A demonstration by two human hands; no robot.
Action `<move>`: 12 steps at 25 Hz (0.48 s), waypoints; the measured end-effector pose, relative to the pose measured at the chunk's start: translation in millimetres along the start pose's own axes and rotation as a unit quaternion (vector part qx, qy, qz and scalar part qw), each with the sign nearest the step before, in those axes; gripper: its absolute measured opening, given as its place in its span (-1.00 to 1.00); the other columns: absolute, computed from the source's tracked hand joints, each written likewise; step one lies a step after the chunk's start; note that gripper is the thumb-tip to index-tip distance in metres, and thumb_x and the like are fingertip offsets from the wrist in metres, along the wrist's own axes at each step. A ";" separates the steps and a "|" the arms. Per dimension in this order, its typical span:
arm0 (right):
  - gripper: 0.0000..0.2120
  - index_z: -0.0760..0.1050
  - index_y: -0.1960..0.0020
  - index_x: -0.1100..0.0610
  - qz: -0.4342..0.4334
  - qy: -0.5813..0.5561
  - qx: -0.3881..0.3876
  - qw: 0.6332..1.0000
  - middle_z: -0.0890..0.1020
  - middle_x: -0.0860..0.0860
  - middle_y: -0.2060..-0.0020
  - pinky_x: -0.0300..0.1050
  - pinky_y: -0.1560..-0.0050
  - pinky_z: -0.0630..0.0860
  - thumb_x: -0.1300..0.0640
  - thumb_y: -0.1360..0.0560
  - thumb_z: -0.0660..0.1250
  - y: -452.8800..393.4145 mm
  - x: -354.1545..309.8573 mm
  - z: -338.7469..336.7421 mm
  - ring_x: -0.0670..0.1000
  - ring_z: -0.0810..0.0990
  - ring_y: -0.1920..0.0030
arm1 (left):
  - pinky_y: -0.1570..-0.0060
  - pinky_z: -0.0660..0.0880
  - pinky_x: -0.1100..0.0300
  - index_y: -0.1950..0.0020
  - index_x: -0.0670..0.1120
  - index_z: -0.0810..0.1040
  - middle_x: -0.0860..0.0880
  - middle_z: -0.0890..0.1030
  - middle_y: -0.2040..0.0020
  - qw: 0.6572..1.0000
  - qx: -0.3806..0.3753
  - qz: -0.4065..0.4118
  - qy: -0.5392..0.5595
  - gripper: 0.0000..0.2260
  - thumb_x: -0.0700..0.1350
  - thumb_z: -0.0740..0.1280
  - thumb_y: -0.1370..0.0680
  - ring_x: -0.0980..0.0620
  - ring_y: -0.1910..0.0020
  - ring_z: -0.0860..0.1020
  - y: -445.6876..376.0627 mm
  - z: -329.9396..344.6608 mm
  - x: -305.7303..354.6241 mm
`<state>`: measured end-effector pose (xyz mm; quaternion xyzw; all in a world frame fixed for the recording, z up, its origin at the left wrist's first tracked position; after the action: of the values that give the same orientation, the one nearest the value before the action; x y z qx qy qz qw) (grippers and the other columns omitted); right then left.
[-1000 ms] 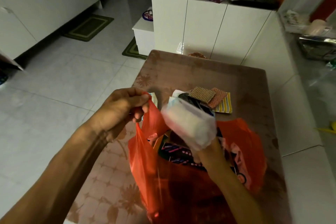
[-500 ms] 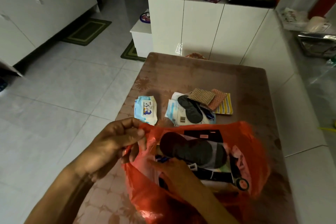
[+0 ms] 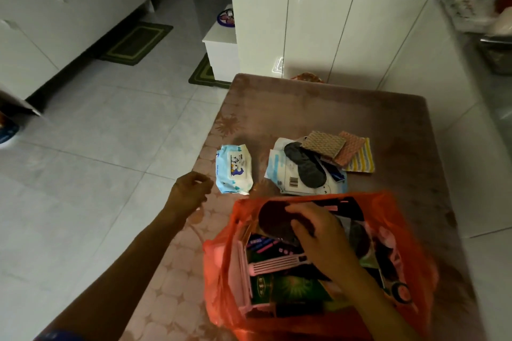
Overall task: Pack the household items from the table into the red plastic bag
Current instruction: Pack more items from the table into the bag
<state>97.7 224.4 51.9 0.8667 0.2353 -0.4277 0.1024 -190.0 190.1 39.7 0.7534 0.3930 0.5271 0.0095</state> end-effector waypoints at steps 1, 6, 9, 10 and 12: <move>-0.78 0.55 -0.15 -0.03 0.003 -0.008 0.026 1.000 0.59 -0.16 -0.08 -0.10 -0.18 0.49 0.13 -0.54 0.28 -6.7 2.7 -8.6 -0.14 0.51 -0.14 | 0.23 0.48 0.12 -0.10 -0.11 0.54 -0.17 0.62 0.05 0.999 0.003 0.001 -0.054 -0.73 -0.04 0.38 -0.45 -0.08 0.16 0.59 -23.2 11.8 -4.5; -0.78 0.60 -0.07 0.03 0.028 -0.057 0.177 0.982 0.61 -0.14 -0.02 -0.25 -0.09 0.49 0.24 -0.53 0.26 2.6 13.1 -45.0 -0.16 0.56 -0.11 | 0.01 0.46 0.03 -0.23 -0.32 0.47 -0.24 0.54 -0.13 0.988 -0.016 -0.115 -0.101 -0.52 -0.04 0.45 -0.44 -0.23 -0.15 0.51 -92.6 57.9 -51.4; -0.78 0.60 -0.06 0.08 0.029 -0.029 0.226 0.973 0.60 -0.10 -0.01 -0.30 -0.10 0.47 0.29 -0.52 0.26 10.4 16.5 -51.0 -0.18 0.54 -0.11 | 0.00 0.45 0.05 -0.21 -0.33 0.50 -0.23 0.56 -0.10 0.993 -0.037 -0.109 -0.036 -0.58 -0.15 0.47 -0.44 -0.17 -0.01 0.52 -119.5 75.3 -62.4; -0.78 0.60 -0.06 0.09 0.030 -0.014 0.235 0.971 0.59 -0.10 -0.01 -0.26 -0.11 0.47 0.28 -0.51 0.26 10.5 18.6 -55.8 -0.16 0.53 -0.12 | 0.02 0.46 0.04 -0.21 -0.32 0.49 -0.23 0.56 -0.09 0.993 -0.054 -0.104 -0.025 -0.60 -0.19 0.45 -0.45 -0.14 0.06 0.51 -122.2 82.0 -57.8; -0.78 0.60 -0.05 0.11 0.031 0.004 0.252 0.967 0.61 -0.09 -0.02 -0.20 -0.14 0.47 0.30 -0.49 0.27 14.5 20.4 -68.1 -0.09 0.54 -0.14 | 0.18 0.50 0.08 -0.21 -0.31 0.49 -0.22 0.57 -0.07 0.994 -0.067 -0.073 -0.050 -0.66 -0.19 0.40 -0.49 -0.12 0.18 0.50 -120.6 90.5 -42.8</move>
<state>162.8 244.1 77.2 0.8733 0.0928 -0.4661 -0.1073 -193.4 283.8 -85.9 0.7460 0.4094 0.5118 0.1181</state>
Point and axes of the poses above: each hand's wrist, its own y-axis away from the middle knuckle, its own z-axis out of the palm, x = y × z, the point moved 5 cm from there along -y, towards the middle knuckle
